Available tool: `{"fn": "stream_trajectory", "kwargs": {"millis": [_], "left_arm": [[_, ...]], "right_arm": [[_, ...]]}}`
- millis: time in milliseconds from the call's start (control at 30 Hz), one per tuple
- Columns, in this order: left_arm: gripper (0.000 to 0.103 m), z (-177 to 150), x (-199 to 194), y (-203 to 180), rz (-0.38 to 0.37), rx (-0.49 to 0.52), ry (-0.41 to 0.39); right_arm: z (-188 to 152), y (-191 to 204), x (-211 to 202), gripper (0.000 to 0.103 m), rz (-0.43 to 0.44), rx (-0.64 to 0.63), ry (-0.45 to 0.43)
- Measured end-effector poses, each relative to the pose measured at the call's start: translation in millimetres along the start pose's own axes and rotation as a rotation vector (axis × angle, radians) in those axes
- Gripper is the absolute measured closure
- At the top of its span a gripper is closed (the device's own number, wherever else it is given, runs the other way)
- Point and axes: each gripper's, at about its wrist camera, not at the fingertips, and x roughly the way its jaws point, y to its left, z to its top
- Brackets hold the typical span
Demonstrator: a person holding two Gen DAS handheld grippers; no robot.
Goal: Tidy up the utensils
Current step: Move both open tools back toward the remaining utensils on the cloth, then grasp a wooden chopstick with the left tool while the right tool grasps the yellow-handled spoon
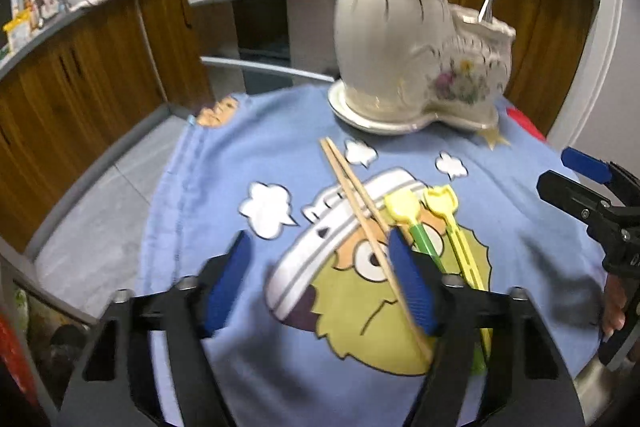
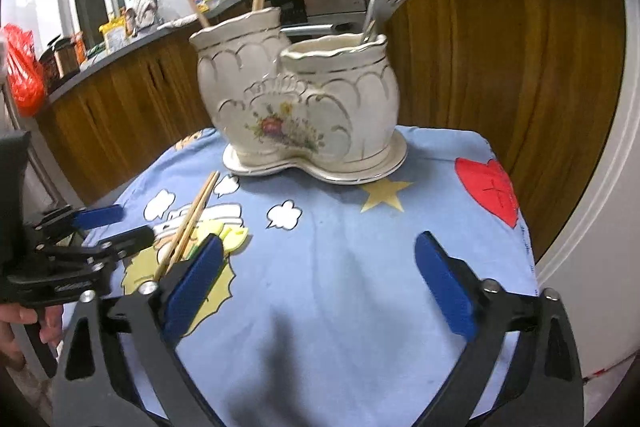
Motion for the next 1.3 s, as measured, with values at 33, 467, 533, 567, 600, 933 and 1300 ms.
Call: {"fn": "stream_trajectory", "kwargs": {"millis": [33,467,533,567,600,933,1300], "left_arm": [[0.048,-0.3,3.1,-0.9,-0.011,-0.003,0.013],[0.098,3.6,14.3,-8.6,-0.132,0.013,0.052],[0.102,3.0,11.1,-10.4,-0.111,0.044,0.046],[0.102,1.9,9.7,-10.0,-0.097,0.057,0.045],[0.102,0.9,9.1,-7.9,-0.094,0.058,0.048],[0.102,0.1,4.3,14.2,-0.137,-0.058,0.067],[0.086,2.0,9.8,-3.1,-0.126,-0.028,0.088]], "right_arm": [[-0.4,1.8,0.8,0.016,0.001,-0.010,0.007],[-6.3,36.6,20.7,0.059,0.178,-0.031,0.182],[-7.5,47.3,25.8,0.064,0.181,-0.058,0.210],[-8.6,52.9,28.5,0.066,0.182,-0.070,0.227],[-9.7,57.4,31.3,0.069,0.176,-0.084,0.243],[-5.6,64.6,44.9,0.084,0.179,-0.052,0.307],[2.5,51.1,26.3,0.093,0.084,-0.125,0.224]]}}
